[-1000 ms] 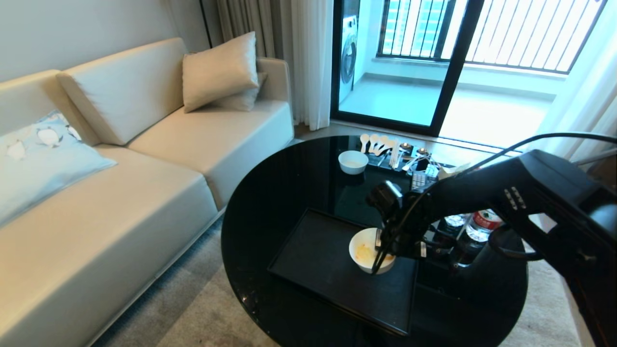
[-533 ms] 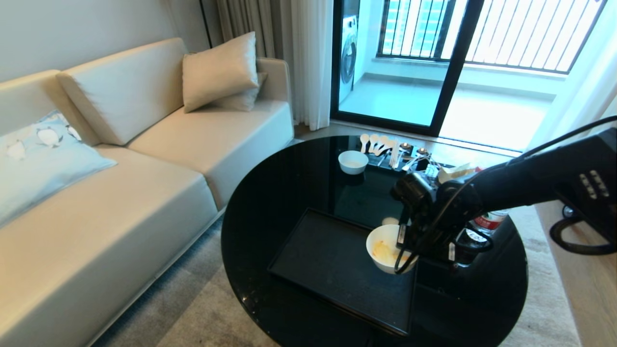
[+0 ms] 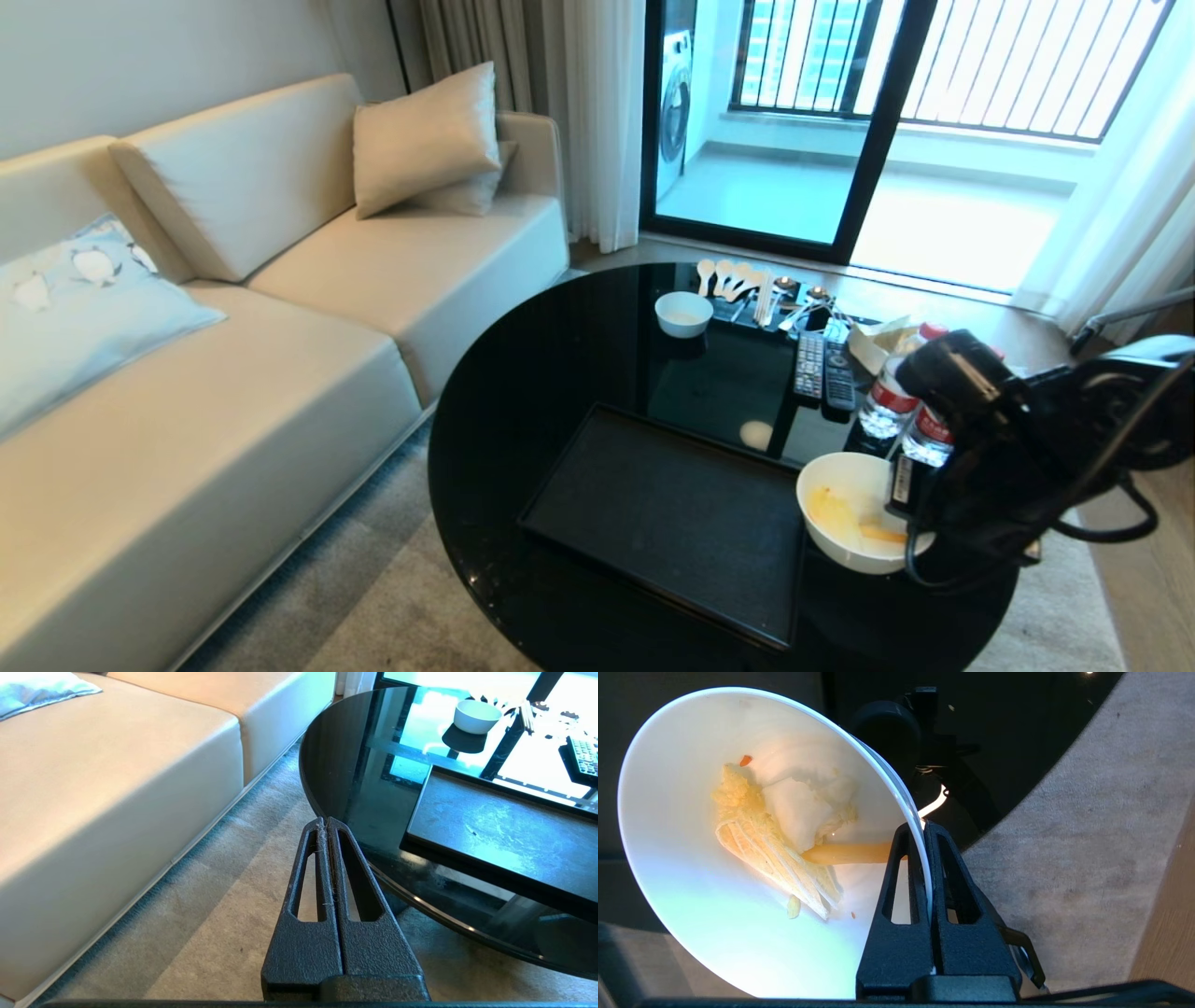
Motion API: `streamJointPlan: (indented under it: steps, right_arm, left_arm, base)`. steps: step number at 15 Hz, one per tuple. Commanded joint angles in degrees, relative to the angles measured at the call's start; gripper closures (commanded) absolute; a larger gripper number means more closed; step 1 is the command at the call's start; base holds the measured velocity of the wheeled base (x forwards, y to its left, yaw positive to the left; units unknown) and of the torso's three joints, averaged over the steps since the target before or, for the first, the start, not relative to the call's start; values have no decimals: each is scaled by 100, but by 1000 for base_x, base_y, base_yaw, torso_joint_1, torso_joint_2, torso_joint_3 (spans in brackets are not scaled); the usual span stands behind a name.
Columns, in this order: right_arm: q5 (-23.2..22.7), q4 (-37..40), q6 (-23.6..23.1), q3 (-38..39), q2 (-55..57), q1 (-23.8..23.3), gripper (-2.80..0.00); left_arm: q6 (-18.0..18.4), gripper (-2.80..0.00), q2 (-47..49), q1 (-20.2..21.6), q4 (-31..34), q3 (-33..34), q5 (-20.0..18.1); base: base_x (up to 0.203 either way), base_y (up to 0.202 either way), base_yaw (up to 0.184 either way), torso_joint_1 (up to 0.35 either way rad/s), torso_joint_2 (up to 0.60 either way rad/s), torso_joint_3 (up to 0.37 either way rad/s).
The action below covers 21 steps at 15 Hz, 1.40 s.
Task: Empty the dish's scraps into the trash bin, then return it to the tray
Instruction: Move the bowl over the trash can
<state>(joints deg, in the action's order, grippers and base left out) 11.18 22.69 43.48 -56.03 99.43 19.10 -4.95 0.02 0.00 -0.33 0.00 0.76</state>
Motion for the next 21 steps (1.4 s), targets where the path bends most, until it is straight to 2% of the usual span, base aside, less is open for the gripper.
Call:
streamJointPlan:
  steps: [1,5,9,14,21]
  right_arm:
    - [-113,21,18,678,-1211,-253,0]
    - [-405,123,-16,1591,-2421,-729,0]
    - [-462,334,-29,2160,-3254,-844,0]
    - [-468,350,-279,2237,-3422,-845,0]
    - [-441,338,-314,2255,-3404,-847,0]
  left_arm:
    - [-6,0,-2,0,-2,0,4]
    - [3,0,-2,0,-2,0,4]
    - [2,0,-2,0,-2,0,4]
    - [-6,0,-2,0,-2,0,4]
    - [-6,0,-2,0,-2,0,4]
  base:
    - [0,0,0,0,0,0]
    - [0,0,0,0,0,0]
    - [0,0,0,0,0,0]
    - [0,0,0,0,0,0]
    - [0,0,0,0,0,0]
